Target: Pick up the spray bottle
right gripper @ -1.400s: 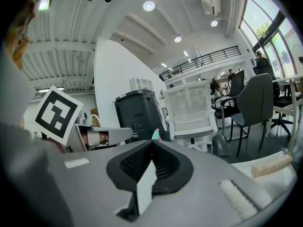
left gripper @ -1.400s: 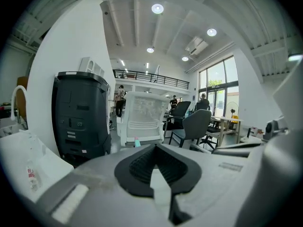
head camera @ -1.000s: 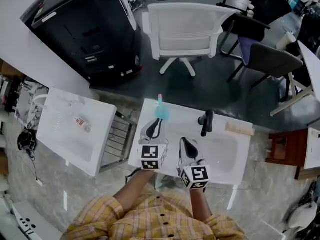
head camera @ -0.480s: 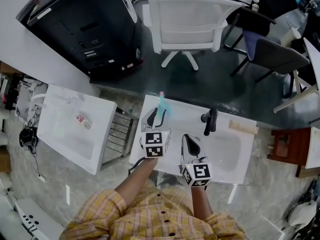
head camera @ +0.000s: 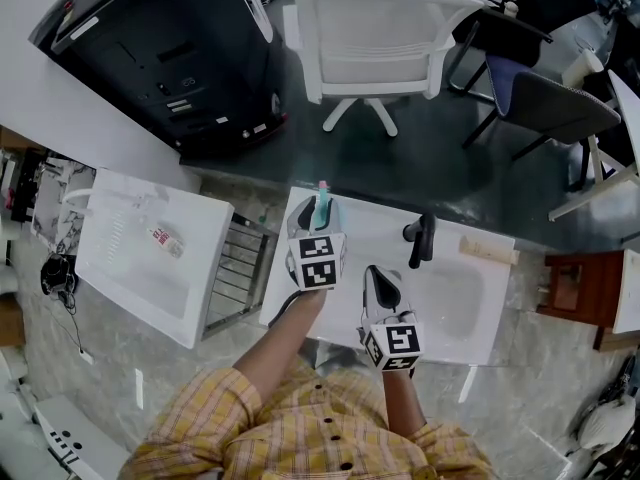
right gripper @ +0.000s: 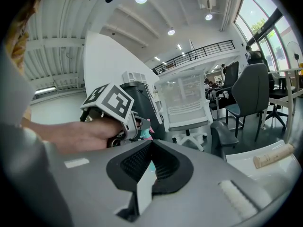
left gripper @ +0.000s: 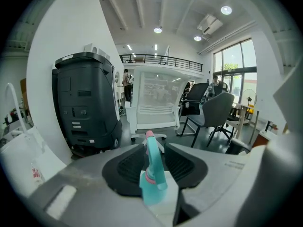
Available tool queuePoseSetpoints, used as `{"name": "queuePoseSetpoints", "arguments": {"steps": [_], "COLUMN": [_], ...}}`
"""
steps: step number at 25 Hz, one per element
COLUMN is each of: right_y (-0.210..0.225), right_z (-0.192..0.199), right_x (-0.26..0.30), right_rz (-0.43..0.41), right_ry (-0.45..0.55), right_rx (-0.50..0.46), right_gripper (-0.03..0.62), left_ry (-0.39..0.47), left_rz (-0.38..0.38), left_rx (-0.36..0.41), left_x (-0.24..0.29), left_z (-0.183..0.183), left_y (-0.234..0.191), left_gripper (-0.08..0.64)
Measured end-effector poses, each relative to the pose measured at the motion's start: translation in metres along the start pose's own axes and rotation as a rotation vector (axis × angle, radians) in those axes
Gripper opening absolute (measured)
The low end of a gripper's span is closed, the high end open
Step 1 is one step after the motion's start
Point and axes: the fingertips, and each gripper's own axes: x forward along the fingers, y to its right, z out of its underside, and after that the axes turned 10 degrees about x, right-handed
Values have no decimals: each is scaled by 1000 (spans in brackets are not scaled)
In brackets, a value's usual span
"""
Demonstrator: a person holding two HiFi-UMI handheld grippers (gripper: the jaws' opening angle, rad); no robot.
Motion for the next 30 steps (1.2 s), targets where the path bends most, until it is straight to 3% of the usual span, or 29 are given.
{"name": "queuePoseSetpoints", "arguments": {"steps": [14,30], "right_y": [8,21], "right_z": [-1,-9], "right_x": [-3,-9], "right_rz": [19,31], "right_ry": [-5,8], "right_rx": [-25,-4], "right_gripper": [2,2], "left_ry": [-106,-82], "left_rz": [-17,-42], "left_rx": [-37,-7], "left_x": [27,21], "left_z": [17,7], "left_y": [-2,-6], "left_gripper": [106,72]}}
